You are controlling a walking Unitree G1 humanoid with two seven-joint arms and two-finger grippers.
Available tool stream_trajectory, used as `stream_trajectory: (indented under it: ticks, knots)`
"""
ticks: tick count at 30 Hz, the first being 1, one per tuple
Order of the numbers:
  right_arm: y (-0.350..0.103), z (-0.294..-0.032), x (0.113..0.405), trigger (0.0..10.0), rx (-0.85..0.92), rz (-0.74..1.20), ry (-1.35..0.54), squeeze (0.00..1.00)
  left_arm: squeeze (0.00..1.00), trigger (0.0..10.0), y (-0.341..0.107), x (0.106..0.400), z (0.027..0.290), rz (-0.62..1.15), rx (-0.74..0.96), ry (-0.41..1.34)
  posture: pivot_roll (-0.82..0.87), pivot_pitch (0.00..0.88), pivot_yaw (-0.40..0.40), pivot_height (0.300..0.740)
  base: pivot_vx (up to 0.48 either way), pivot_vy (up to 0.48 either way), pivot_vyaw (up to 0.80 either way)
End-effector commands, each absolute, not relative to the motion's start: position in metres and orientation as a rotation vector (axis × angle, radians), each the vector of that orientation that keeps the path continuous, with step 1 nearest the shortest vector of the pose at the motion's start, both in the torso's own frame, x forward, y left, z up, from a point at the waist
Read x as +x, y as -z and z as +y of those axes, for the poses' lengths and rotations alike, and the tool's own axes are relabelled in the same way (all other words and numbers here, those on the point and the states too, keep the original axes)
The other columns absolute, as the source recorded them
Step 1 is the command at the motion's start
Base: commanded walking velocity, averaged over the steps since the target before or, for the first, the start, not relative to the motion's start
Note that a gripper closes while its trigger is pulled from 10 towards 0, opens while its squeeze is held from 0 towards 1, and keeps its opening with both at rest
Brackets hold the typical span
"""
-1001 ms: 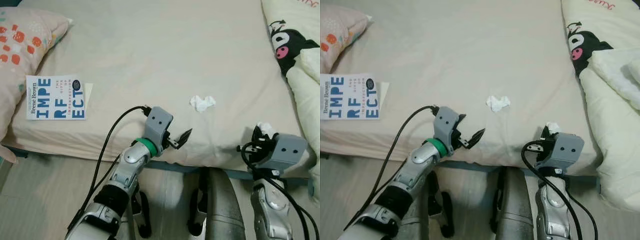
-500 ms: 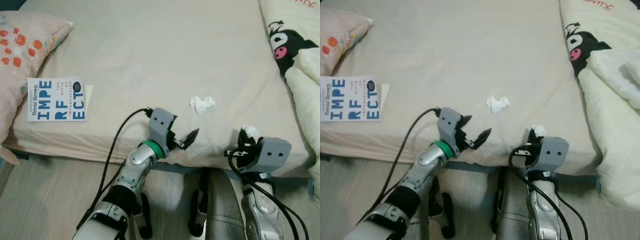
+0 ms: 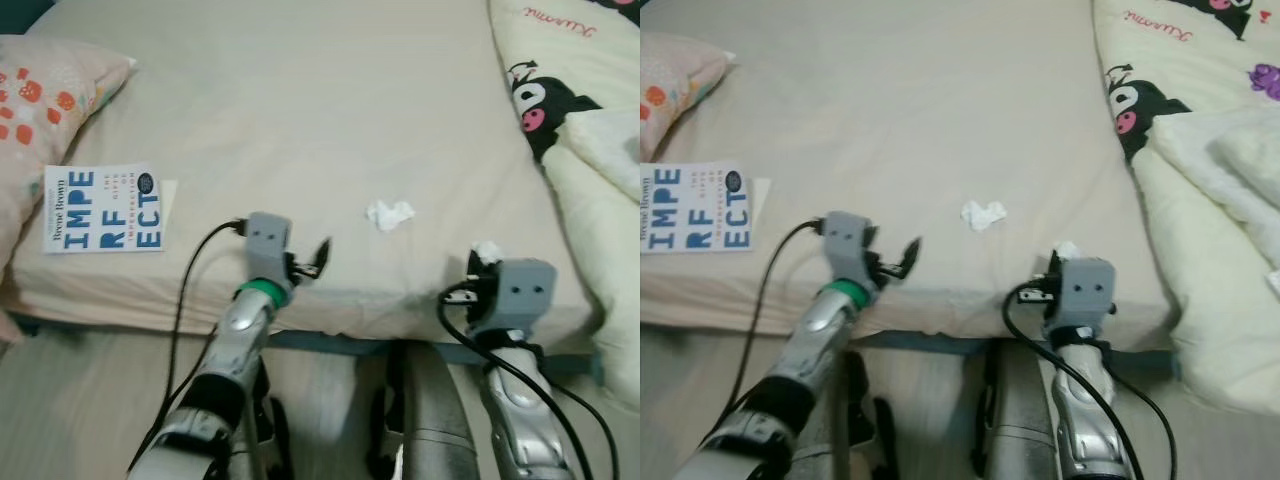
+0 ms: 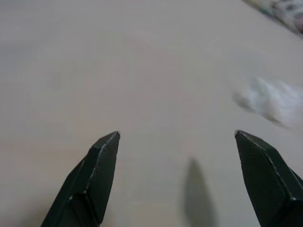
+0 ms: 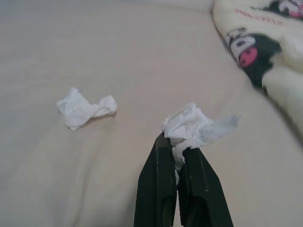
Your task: Clean up the room
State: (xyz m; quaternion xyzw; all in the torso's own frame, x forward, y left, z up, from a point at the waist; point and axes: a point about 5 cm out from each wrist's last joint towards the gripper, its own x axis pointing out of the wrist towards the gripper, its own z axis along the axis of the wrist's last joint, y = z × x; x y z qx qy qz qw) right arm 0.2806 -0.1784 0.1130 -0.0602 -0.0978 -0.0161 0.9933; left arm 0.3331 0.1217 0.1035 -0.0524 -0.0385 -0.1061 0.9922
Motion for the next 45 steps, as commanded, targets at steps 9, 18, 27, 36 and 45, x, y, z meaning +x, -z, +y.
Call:
stream_trajectory:
  ticks: [9, 18, 27, 36, 45]
  knots:
    - [-0.102, -0.151, 0.292, 10.0, -0.12, -0.164, -0.078, 0.0, 0.0, 10.0, -0.104, 0.311, 0.153, -0.16, -0.032, 0.062, 0.01, 0.123, -0.045, 0.64, 0.0, 0.0, 0.0]
    - [-0.095, -0.146, 0.291, 10.0, -0.112, -0.156, -0.067, 0.0, 0.0, 10.0, -0.108, 0.309, 0.135, -0.163, -0.014, 0.135, 0.01, 0.103, -0.012, 0.665, 0.0, 0.0, 0.0]
    - [-0.082, -0.146, 0.287, 10.0, -0.097, -0.116, -0.047, 0.0, 0.0, 10.0, -0.088, 0.306, 0.137, -0.048, -0.039, 0.155, 0.01, 0.088, 0.018, 0.695, 0.0, 0.0, 0.0]
    - [-0.066, -0.149, 0.282, 10.0, -0.084, -0.055, -0.016, 0.0, 0.0, 10.0, -0.068, 0.301, 0.152, 0.058, -0.057, 0.099, 0.02, 0.081, 0.035, 0.725, 0.0, 0.0, 0.0]
    - [-0.045, -0.149, 0.274, 10.0, -0.101, 0.048, -0.024, 0.0, 0.0, 10.0, -0.057, 0.294, 0.146, 0.105, -0.006, 0.167, 0.02, 0.093, 0.042, 0.74, 0.0, 0.0, 0.0]
